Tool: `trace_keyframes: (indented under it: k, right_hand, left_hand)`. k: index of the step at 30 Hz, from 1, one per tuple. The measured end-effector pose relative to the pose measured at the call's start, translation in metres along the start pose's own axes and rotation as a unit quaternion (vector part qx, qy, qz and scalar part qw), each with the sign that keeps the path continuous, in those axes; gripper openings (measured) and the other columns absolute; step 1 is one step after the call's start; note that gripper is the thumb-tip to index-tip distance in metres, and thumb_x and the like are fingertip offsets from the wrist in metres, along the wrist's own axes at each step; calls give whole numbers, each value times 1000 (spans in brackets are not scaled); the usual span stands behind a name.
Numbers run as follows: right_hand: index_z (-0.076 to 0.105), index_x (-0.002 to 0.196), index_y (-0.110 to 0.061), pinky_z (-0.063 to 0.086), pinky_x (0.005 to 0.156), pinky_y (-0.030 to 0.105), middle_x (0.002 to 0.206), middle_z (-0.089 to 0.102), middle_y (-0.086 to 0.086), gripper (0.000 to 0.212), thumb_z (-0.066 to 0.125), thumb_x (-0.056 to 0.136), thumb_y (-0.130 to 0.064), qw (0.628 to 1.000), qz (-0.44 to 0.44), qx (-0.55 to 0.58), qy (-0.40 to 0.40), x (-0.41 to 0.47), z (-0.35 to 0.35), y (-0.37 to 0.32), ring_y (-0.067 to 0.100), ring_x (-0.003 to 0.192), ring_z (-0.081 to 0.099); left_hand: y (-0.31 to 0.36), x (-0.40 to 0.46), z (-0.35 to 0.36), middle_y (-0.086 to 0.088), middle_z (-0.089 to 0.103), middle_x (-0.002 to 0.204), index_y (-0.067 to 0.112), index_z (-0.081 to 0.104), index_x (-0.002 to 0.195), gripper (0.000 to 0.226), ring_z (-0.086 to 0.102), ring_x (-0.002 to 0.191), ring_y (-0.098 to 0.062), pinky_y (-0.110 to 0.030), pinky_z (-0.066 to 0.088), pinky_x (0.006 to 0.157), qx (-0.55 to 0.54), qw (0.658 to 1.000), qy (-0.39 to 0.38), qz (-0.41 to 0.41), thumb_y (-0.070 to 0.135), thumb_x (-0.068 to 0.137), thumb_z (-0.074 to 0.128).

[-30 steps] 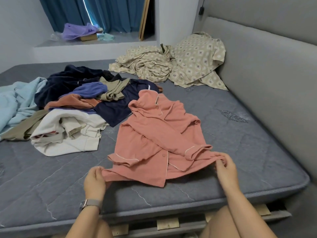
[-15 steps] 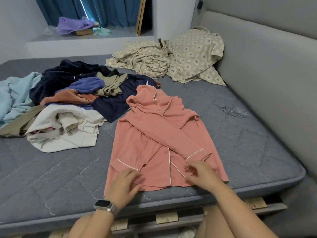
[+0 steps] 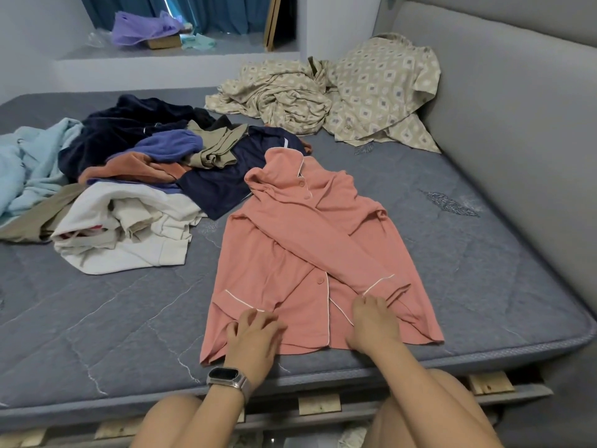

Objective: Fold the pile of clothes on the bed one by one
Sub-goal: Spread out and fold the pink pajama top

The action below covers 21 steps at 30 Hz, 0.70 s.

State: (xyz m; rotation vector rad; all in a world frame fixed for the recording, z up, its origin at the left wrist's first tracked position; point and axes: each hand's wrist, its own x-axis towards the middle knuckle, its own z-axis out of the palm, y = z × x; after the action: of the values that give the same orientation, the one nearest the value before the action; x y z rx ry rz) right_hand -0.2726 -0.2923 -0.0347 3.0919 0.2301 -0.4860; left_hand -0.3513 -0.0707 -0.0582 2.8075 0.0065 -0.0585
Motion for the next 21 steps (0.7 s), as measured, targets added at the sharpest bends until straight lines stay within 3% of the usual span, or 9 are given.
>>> trace_keyframes:
  k: [3, 8, 12, 16, 17, 21]
  right_hand:
    - [46, 125, -21, 46, 90, 32, 129, 47, 0, 47, 58, 80, -13, 996, 22, 88, -17, 4, -2, 11, 22, 118, 48]
    - [52, 122, -16, 47, 89, 33, 125, 53, 4, 39, 54, 84, -8, 998, 33, 54, -7, 5, -7, 8, 25, 117, 51]
    - [59, 114, -9, 48, 84, 34, 116, 61, 10, 27, 43, 92, -5, 999, 19, 33, 18, 0, -12, 6, 29, 110, 56]
    - [70, 87, -16, 46, 74, 36, 86, 69, 4, 9, 60, 85, -17, 974, -76, 87, 195, -2, -8, 5, 27, 89, 57]
    - [69, 82, -18, 44, 73, 34, 80, 67, 2, 8, 62, 84, -22, 966, -107, 126, 197, -5, -7, 2, 24, 84, 56]
    - [66, 96, -21, 48, 75, 23, 81, 61, -8, 16, 55, 86, -16, 946, -186, 262, -50, -21, 4, -17, 6, 70, 54]
  left_hand:
    - [-4, 2, -1, 26, 63, 110, 44, 67, 101, 49, 49, 107, -17, -37, 32, 80, -25, 999, 32, 6, 49, 84, 21]
    - [-6, 4, 1, 22, 66, 98, 43, 68, 96, 18, 52, 78, -15, -29, 34, 62, 0, 997, 63, 33, 33, 85, 59]
    - [-7, 7, 5, 16, 63, 101, 40, 67, 103, 27, 51, 79, -19, -30, 35, 62, 14, 998, 53, 23, 22, 83, 69]
    - [-2, 9, 4, 15, 61, 110, 40, 64, 113, 30, 49, 91, -21, -33, 36, 72, 7, 999, 46, 14, 21, 91, 57]
    - [-3, 10, 5, 15, 59, 112, 40, 63, 115, 31, 49, 93, -21, -34, 36, 73, 10, 999, 43, 17, 22, 92, 56]
    - [-7, 9, 6, 18, 62, 95, 43, 67, 100, 39, 51, 74, -18, -29, 34, 59, 7, 999, 30, 14, 16, 73, 77]
